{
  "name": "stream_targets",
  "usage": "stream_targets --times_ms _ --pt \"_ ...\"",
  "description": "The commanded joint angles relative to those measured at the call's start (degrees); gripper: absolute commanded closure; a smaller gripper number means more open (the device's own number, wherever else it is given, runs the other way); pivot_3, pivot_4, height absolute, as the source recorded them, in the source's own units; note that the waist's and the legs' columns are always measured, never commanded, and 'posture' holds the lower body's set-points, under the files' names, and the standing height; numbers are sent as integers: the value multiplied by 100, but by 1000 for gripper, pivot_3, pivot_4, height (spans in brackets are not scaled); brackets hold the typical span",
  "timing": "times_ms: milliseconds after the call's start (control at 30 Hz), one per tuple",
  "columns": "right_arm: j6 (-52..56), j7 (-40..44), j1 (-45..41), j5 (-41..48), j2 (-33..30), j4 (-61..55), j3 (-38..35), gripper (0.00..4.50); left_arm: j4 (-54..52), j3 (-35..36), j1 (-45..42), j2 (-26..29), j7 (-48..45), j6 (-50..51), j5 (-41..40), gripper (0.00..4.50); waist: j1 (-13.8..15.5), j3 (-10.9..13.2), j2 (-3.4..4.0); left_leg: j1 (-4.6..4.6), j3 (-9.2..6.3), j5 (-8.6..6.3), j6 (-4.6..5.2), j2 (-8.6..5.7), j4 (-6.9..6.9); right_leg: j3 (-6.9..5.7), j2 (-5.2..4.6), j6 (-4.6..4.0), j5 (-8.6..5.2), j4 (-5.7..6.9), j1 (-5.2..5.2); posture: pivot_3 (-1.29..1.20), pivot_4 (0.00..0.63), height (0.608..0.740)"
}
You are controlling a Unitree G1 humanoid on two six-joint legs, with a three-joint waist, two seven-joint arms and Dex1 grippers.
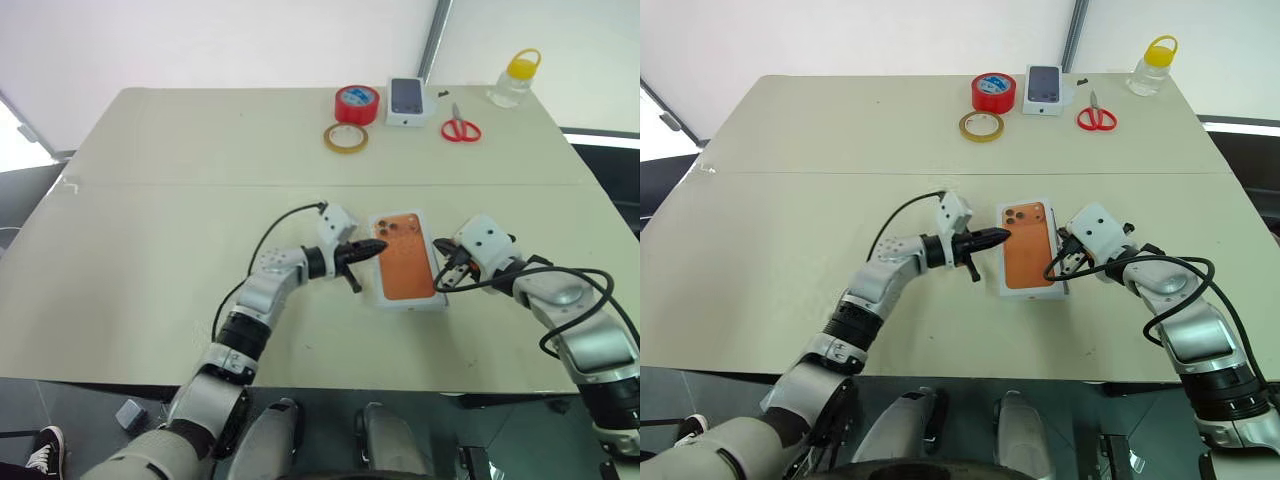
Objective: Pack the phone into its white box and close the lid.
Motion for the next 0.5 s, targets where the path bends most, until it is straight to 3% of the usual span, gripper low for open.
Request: stream_targets --times_ms 33,167,500 --pt "-58 -7 -55 -76 37 -82 -250 4440 -338 -186 44 256 -92 349 167 4500 3 0 1 0 0 4 -6 0 0 0 0 0 0 0 0 0 150 740" --pt "-96 34 -133 -159 41 4 -215 4440 -321 -499 131 274 -208 846 213 4500 30 0 1 0 0 4 -8 -2 1 0 -2 0 0 -2 3 0 150 740" --pt "39 413 98 -135 -181 -271 -356 4440 588 -478 -222 -730 55 728 212 4500 45 -1 1 1 -1 4 -8 -4 5 -2 -5 1 0 -4 9 0 150 740"
